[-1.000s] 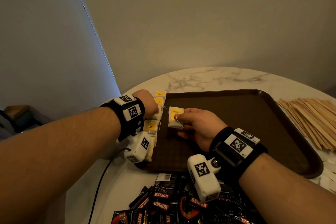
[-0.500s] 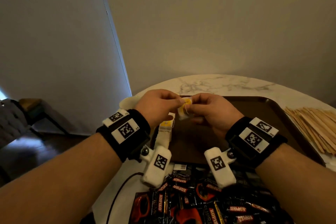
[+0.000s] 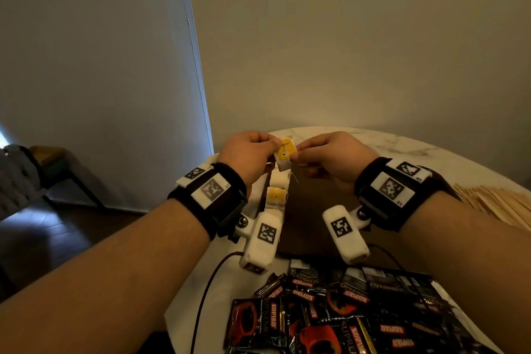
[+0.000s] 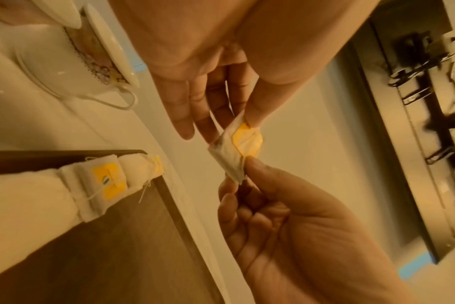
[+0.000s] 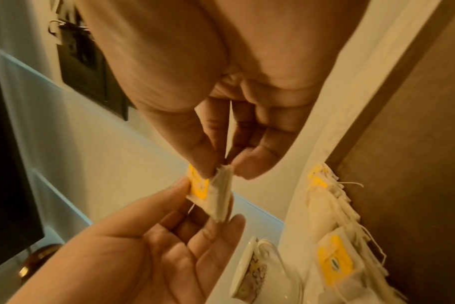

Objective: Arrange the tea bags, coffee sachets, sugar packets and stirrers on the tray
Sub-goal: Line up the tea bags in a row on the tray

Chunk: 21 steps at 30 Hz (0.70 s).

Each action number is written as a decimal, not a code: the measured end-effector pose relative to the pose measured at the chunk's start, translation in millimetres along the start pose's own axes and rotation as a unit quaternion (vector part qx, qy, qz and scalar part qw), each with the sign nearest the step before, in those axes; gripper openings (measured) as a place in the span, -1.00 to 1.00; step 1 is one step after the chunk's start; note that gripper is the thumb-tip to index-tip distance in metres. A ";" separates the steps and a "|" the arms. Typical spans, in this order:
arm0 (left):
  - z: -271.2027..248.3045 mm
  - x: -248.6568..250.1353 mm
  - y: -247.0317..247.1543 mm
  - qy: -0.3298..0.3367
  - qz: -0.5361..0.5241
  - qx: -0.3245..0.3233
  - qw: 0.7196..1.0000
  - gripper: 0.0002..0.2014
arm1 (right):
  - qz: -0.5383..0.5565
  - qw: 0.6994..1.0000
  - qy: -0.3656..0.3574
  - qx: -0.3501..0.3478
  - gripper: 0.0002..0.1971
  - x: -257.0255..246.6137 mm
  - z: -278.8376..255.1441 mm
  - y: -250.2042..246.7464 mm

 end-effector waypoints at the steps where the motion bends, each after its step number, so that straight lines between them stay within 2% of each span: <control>1: 4.2 -1.1 0.4 -0.012 0.000 0.004 1.000 -0.91 | 0.013 1.000 0.017 -0.001 -0.90 2.8 5.2 1.0; 2: 9.0 -2.3 0.9 -0.029 -0.001 0.006 1.000 -0.90 | 0.027 0.999 0.033 -0.003 -0.90 6.0 10.2 2.8; 7: 32.3 -13.5 0.7 -0.140 -0.016 0.037 0.989 -0.42 | 0.081 0.989 0.122 0.022 -0.88 31.0 35.2 16.1; 10: 44.1 -20.3 1.7 -0.177 -0.013 0.042 0.983 -0.25 | 0.075 0.983 0.164 0.027 -0.92 46.0 46.9 26.5; 21: 62.7 -33.2 11.0 -0.202 0.011 0.020 0.979 -0.29 | 0.073 0.979 0.191 -0.019 -0.85 66.4 61.0 44.2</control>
Point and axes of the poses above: each hand's wrist, its own z-axis towards the middle knuckle, its own y-axis out of the palm, x = y × z, the point moved 4 cm from there along z, towards the middle knuckle, and after that the axes turned 10 degrees about -z, right-handed, at the moved point
